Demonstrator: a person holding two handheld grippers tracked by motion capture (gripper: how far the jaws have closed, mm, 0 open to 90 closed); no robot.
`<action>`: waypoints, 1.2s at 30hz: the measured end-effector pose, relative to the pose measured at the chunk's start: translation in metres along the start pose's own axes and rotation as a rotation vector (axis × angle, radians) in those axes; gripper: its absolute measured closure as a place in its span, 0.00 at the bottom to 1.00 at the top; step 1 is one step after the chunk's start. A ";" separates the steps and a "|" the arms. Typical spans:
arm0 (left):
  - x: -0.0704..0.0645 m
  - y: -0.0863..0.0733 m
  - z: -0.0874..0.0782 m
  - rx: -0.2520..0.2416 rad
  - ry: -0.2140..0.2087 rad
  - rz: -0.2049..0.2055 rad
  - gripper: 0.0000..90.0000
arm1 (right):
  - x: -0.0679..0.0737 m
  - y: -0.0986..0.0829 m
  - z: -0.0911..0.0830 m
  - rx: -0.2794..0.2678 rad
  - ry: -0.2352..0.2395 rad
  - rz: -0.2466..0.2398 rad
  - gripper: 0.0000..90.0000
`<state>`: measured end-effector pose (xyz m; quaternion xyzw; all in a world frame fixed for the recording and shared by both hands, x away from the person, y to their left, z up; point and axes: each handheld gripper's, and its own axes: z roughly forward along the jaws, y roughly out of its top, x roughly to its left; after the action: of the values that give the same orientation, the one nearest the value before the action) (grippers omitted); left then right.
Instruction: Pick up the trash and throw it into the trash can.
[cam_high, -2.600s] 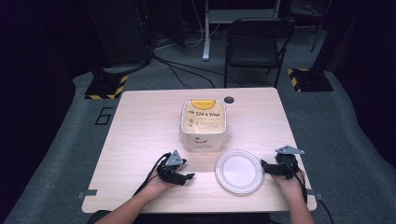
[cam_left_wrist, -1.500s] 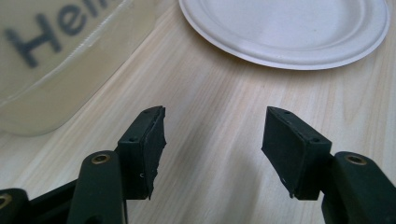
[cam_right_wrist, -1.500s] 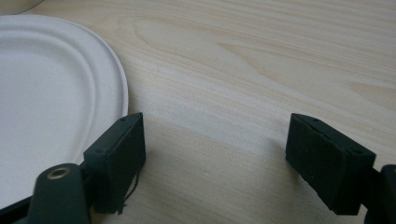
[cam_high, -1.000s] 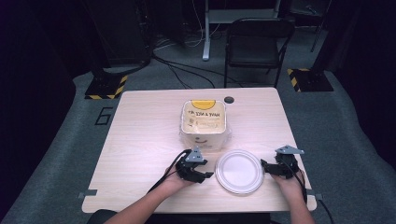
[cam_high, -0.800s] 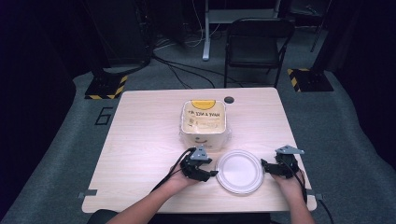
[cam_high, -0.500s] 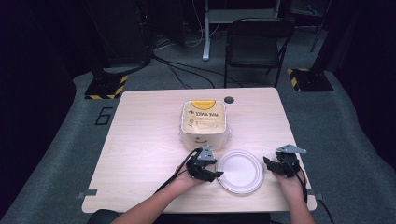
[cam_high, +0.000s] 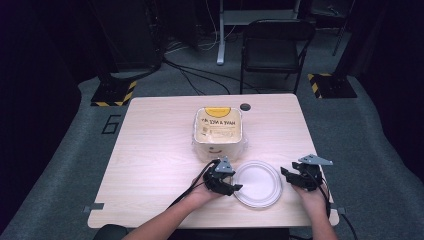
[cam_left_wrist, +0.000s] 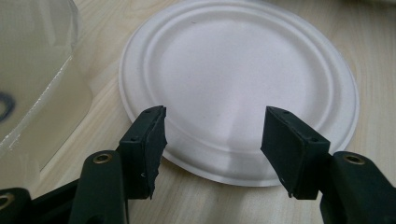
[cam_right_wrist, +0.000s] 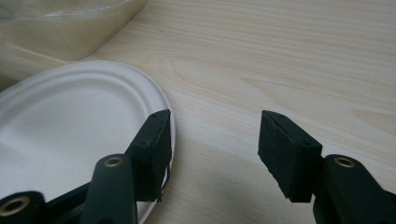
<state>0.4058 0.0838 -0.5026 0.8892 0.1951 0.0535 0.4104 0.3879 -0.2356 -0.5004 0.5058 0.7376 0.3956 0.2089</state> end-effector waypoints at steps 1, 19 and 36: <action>0.000 0.000 0.000 0.001 -0.001 -0.002 0.44 | 0.001 0.000 -0.001 -0.001 0.007 -0.003 0.48; -0.003 -0.004 0.008 0.036 0.013 0.007 0.41 | 0.021 0.004 0.002 -0.001 0.109 -0.023 0.46; -0.001 -0.011 0.010 0.042 0.008 -0.011 0.41 | 0.029 0.004 0.008 0.038 0.134 -0.032 0.50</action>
<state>0.4038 0.0823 -0.5176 0.8963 0.2026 0.0507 0.3912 0.3841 -0.2059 -0.4993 0.4700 0.7654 0.4111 0.1556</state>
